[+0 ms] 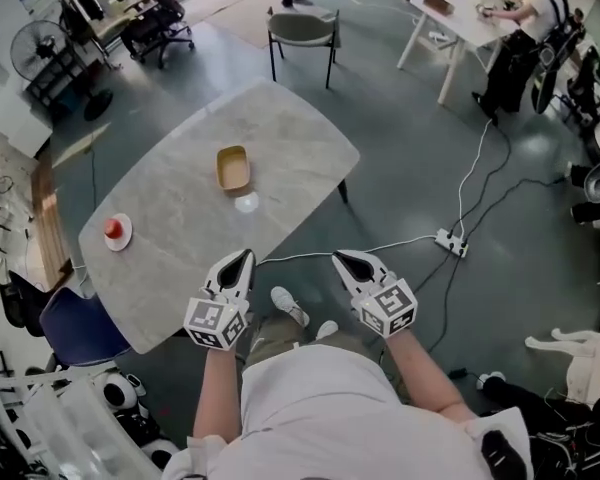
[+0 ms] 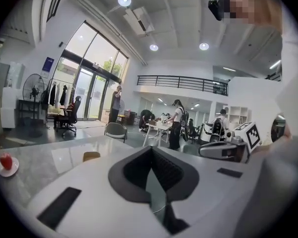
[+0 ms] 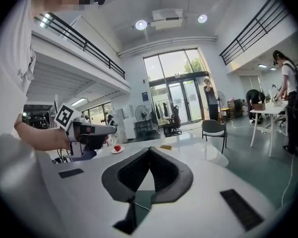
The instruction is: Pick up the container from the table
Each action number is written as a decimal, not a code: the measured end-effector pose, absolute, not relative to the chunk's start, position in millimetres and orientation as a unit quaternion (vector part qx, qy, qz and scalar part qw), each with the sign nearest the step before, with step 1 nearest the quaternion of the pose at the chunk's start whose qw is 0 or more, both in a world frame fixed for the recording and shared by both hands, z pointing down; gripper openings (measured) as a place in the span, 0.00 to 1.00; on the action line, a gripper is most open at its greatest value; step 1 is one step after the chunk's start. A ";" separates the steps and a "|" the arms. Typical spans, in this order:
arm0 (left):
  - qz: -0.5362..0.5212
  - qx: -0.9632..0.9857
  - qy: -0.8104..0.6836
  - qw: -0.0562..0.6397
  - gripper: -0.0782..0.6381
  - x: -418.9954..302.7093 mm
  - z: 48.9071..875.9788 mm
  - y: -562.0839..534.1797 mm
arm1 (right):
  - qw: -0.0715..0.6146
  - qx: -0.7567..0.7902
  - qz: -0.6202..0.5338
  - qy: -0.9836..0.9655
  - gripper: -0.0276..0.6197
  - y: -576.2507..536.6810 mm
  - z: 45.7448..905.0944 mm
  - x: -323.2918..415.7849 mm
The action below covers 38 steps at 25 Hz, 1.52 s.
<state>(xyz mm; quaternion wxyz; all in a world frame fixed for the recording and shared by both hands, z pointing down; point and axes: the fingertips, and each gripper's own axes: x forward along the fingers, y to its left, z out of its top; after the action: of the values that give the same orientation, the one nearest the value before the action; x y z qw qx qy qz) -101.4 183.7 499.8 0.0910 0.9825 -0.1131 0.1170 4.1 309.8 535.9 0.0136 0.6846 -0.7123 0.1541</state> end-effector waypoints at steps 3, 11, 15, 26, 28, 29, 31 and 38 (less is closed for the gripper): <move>0.119 0.981 -0.119 0.094 0.11 -100.8 509.9 162.7 | 0.021 0.675 0.160 -0.720 0.06 281.9 543.7 6.7; 0.104 0.978 -0.135 0.125 0.11 -66.9 521.7 62.3 | 0.061 0.653 0.178 -0.734 0.06 184.3 550.2 36.4; 0.098 0.976 -0.146 0.132 0.11 -52.4 522.4 9.7 | 0.080 0.642 0.179 -0.741 0.06 131.2 548.0 51.6; 0.125 0.951 -0.218 0.179 0.11 -78.6 558.6 -68.0 | 0.108 0.595 0.191 -0.773 0.06 31.0 558.2 48.3; 0.136 0.944 -0.234 0.188 0.11 -84.3 568.0 -74.8 | 0.113 0.584 0.196 -0.779 0.06 20.3 562.6 44.6; 0.141 0.940 -0.241 0.194 0.11 -86.5 572.6 -77.5 | 0.116 0.578 0.199 -0.783 0.06 15.3 564.5 43.2; 0.151 0.933 -0.255 0.206 0.11 -88.9 581.1 -80.6 | 0.122 0.565 0.204 -0.790 0.06 7.2 568.5 42.7; 0.180 0.907 -0.293 0.241 0.11 -88.0 614.2 -86.0 | 0.137 0.524 0.228 -0.809 0.06 -11.8 587.9 50.7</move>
<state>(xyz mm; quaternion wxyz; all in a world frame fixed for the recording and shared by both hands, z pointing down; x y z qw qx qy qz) -88.0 -86.0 614.2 0.2408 0.9075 -0.2934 0.1800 50.7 -11.8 587.9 0.1373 0.5235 -0.8093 0.2281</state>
